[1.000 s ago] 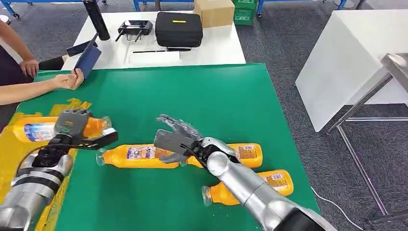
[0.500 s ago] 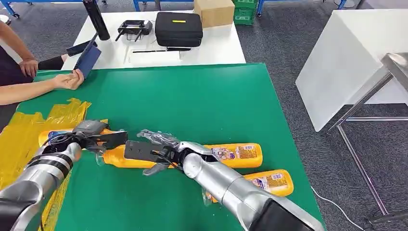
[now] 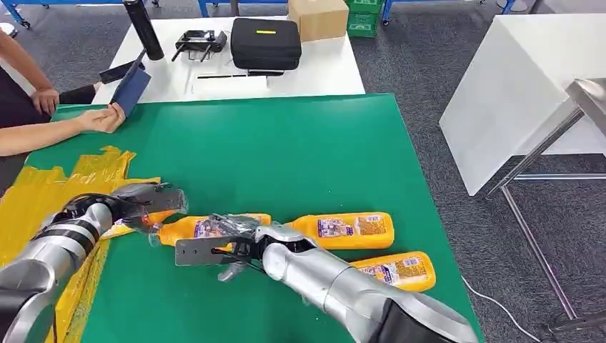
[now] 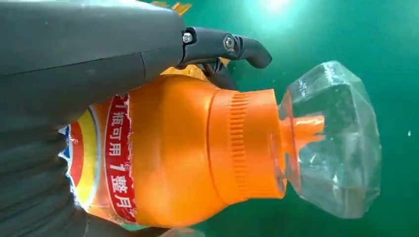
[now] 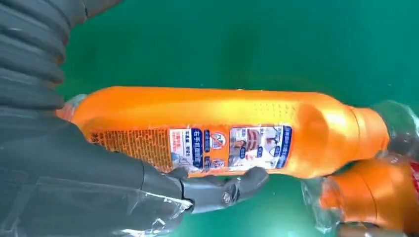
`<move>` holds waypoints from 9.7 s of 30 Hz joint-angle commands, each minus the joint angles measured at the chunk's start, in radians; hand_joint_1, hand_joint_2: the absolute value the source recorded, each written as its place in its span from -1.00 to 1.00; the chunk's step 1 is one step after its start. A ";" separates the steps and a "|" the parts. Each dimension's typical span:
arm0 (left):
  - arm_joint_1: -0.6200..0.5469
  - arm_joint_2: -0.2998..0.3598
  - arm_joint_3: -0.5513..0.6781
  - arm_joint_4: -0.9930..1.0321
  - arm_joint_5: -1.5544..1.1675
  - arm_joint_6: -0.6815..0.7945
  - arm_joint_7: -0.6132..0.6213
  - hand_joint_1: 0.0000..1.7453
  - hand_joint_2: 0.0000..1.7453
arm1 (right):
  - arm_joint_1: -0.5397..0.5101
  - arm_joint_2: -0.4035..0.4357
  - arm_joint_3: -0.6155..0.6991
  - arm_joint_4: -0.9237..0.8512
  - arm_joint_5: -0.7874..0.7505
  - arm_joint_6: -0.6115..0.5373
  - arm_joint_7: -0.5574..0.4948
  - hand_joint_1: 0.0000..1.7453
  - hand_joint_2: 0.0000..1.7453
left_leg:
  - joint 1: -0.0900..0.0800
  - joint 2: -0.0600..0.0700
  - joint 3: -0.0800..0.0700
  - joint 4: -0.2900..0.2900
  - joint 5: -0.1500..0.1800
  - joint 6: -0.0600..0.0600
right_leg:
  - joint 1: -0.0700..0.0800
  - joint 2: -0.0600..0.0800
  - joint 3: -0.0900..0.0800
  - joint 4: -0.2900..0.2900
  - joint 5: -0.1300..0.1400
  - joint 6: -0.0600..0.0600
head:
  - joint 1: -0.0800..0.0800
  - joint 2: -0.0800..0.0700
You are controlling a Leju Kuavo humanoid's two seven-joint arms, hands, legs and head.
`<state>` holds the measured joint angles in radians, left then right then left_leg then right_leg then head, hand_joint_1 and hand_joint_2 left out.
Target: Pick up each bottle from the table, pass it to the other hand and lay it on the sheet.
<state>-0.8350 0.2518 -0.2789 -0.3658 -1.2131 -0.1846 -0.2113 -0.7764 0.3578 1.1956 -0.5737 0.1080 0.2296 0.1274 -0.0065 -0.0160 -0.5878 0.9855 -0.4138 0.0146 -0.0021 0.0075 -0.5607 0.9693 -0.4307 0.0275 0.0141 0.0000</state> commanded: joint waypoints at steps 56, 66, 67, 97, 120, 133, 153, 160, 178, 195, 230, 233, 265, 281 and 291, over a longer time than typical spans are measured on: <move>0.258 0.005 0.272 -0.452 0.920 -0.037 -0.198 -1.00 1.00 | 0.035 -0.080 -0.304 0.244 0.391 0.022 0.044 1.00 1.00 | 0.000 -0.005 0.006 -0.001 0.005 -0.002 | 0.001 -0.007 0.005 -0.002 0.003 -0.004 | -0.001 0.000; 0.535 -0.053 0.369 -0.828 1.219 -0.149 -0.169 -1.00 -1.00 | 0.072 -0.135 -0.508 0.132 0.215 -0.102 -0.123 1.00 1.00 | -0.001 0.002 0.003 0.000 0.004 -0.002 | -0.001 -0.001 0.001 -0.001 0.003 -0.003 | -0.001 0.000; 0.535 -0.053 0.369 -0.828 1.219 -0.149 -0.169 -1.00 -1.00 | 0.072 -0.135 -0.508 0.132 0.215 -0.102 -0.123 1.00 1.00 | -0.001 0.003 0.004 0.000 0.004 -0.002 | -0.002 -0.001 0.001 -0.001 0.003 -0.003 | -0.001 0.000; 1.010 -0.189 0.293 -1.246 1.577 -0.332 -0.151 -1.00 1.00 | 0.362 -0.160 -0.595 -0.424 0.081 -0.226 -0.354 1.00 1.00 | -0.002 0.006 -0.002 0.001 -0.002 -0.003 | -0.002 0.002 -0.004 0.000 0.000 -0.002 | -0.001 0.000; 0.951 -0.134 0.171 -1.158 1.455 -0.274 -0.194 -1.00 1.00 | 0.275 -0.031 -0.177 -0.338 0.151 -0.100 -0.291 1.00 1.00 | -0.001 0.004 -0.007 0.001 0.001 -0.004 | -0.001 0.002 -0.010 0.002 0.002 -0.003 | -0.001 0.000; 0.929 -0.138 0.190 -1.111 1.477 -0.291 -0.208 -1.00 1.00 | 0.294 -0.009 0.054 -0.258 0.136 -0.086 -0.290 1.00 1.00 | 0.000 0.001 -0.007 -0.002 0.002 -0.003 | -0.001 -0.001 -0.009 -0.001 0.002 -0.003 | -0.001 0.000; 0.924 -0.145 0.195 -1.098 1.522 -0.307 -0.199 -1.00 1.00 | 0.291 -0.009 0.058 -0.244 0.127 -0.085 -0.294 1.00 1.00 | 0.000 0.000 -0.007 -0.001 0.002 -0.003 | -0.001 -0.003 -0.009 -0.001 0.001 -0.003 | -0.001 0.000; 0.931 -0.155 0.205 -1.100 1.561 -0.328 -0.209 1.00 1.00 | 0.294 -0.015 0.042 -0.223 0.125 -0.101 -0.299 1.00 1.00 | 0.000 0.000 -0.007 -0.002 0.002 -0.003 | -0.001 -0.004 -0.008 -0.001 0.001 -0.003 | -0.001 0.000; 0.942 -0.173 0.233 -1.108 1.587 -0.344 -0.211 1.00 1.00 | 0.294 -0.043 -0.027 -0.222 0.108 -0.119 -0.305 1.00 1.00 | 0.000 0.000 -0.007 -0.001 0.002 -0.003 | -0.001 -0.005 -0.008 -0.001 0.001 -0.003 | -0.001 0.000; 0.982 -0.195 0.607 -1.308 0.952 0.163 -0.264 1.00 1.00 | 0.517 -0.372 -0.496 -0.701 0.188 -0.249 -0.290 -1.00 -1.00 | 0.000 -0.004 -0.009 0.001 0.002 -0.002 | 0.000 -0.006 -0.009 0.000 0.001 -0.002 | -0.001 0.000; 0.988 -0.050 0.404 -0.926 -0.222 0.558 0.170 1.00 1.00 | 0.767 -0.854 -0.625 -1.126 0.331 -0.109 -0.269 -1.00 1.00 | -0.004 -0.004 -0.009 -0.001 0.001 -0.001 | -0.005 -0.005 -0.010 0.000 0.001 -0.002 | -0.001 0.000; 0.969 -0.034 0.381 -0.891 -0.227 0.557 0.184 -1.00 1.00 | 0.771 -0.885 -0.624 -1.119 0.342 -0.098 -0.246 -1.00 1.00 | -0.003 -0.005 -0.007 0.000 0.001 -0.002 | -0.004 -0.005 -0.007 0.000 0.000 -0.003 | -0.002 0.000; 1.010 -0.057 0.440 -1.037 0.184 0.487 -0.001 -1.00 -1.00 | 0.886 -1.037 -0.551 -1.018 0.553 -0.060 0.002 -1.00 1.00 | -0.005 -0.006 -0.003 -0.001 0.002 0.003 | -0.004 -0.008 -0.002 -0.002 0.002 -0.002 | -0.002 0.000; 1.014 -0.088 0.448 -1.086 0.343 0.468 -0.070 -1.00 -1.00 | 0.901 -1.058 -0.498 -0.988 0.556 -0.054 0.070 1.00 1.00 | -0.005 -0.007 0.001 -0.001 0.000 0.005 | -0.005 -0.009 -0.009 -0.003 -0.001 0.001 | -0.002 0.000; 0.975 -0.187 0.459 -1.273 0.971 0.189 -0.211 -1.00 -1.00 | 0.820 -0.850 -0.419 -0.667 0.452 -0.142 0.047 1.00 1.00 | -0.001 -0.006 0.007 -0.003 -0.002 0.002 | -0.001 -0.009 -0.001 -0.009 0.001 0.000 | -0.001 0.000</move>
<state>0.1870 0.1420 0.1698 -1.5529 -0.4566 0.1329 -0.4158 0.0607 -0.6768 0.6749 -1.5949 0.6359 0.1182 0.2178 -0.0082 -0.0181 -0.5783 0.9848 -0.4197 0.0187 -0.0046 0.0044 -0.5628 0.9638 -0.4323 0.0280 0.0130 0.0000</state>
